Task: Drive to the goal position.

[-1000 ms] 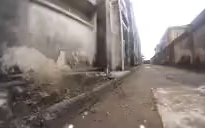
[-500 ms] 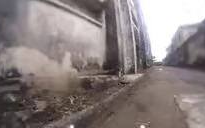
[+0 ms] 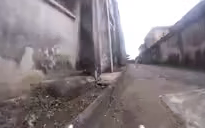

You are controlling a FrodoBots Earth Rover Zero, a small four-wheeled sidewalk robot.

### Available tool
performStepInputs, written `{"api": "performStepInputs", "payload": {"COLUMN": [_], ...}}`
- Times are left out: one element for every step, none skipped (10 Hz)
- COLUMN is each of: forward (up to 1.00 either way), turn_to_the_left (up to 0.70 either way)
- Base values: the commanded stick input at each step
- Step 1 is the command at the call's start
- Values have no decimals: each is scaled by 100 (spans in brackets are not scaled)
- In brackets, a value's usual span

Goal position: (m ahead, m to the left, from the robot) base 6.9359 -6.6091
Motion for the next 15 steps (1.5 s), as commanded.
{"api": "performStepInputs", "payload": {"forward": [-23, -70, -70, -70, -70, 0, 18, 65, 70, 70, 70, 70, 70, 70, 70], "turn_to_the_left": [-39, -27, -27, -27, -27, -45, -40, -28, 0, 0, 0, 0, 0, 0, -12]}}
